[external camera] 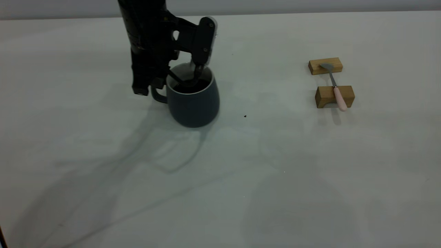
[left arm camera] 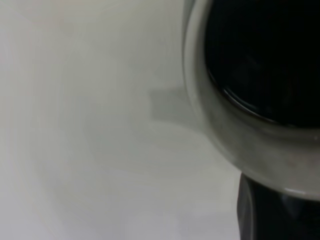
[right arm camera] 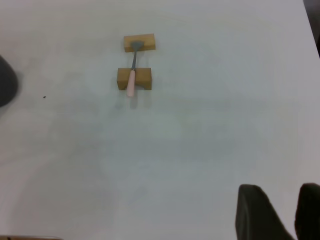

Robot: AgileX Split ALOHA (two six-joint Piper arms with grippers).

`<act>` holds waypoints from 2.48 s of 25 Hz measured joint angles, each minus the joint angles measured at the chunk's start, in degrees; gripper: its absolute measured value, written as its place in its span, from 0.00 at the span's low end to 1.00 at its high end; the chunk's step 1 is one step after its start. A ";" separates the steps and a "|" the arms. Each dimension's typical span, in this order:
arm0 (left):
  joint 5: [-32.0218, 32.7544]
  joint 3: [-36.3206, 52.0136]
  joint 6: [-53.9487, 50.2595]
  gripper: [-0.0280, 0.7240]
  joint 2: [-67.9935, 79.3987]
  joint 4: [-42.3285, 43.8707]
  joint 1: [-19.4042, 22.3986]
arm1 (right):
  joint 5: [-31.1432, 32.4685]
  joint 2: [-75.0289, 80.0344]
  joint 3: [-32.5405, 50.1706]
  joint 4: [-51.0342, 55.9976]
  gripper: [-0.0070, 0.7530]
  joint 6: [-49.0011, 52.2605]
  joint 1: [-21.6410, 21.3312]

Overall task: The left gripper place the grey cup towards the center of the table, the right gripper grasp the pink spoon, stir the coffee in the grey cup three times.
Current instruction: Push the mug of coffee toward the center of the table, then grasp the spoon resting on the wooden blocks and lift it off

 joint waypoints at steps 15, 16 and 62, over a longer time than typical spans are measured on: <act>-0.52 0.00 -2.59 0.42 0.05 -0.21 -0.92 | 0.00 0.00 0.00 0.00 0.32 0.00 0.00; -0.47 0.00 -2.66 0.47 -0.02 -0.08 -0.98 | 0.00 0.00 0.00 0.00 0.32 0.00 0.00; 40.06 37.88 -56.86 0.65 -95.83 -17.01 10.22 | -0.01 -0.06 0.00 0.00 0.32 0.01 0.00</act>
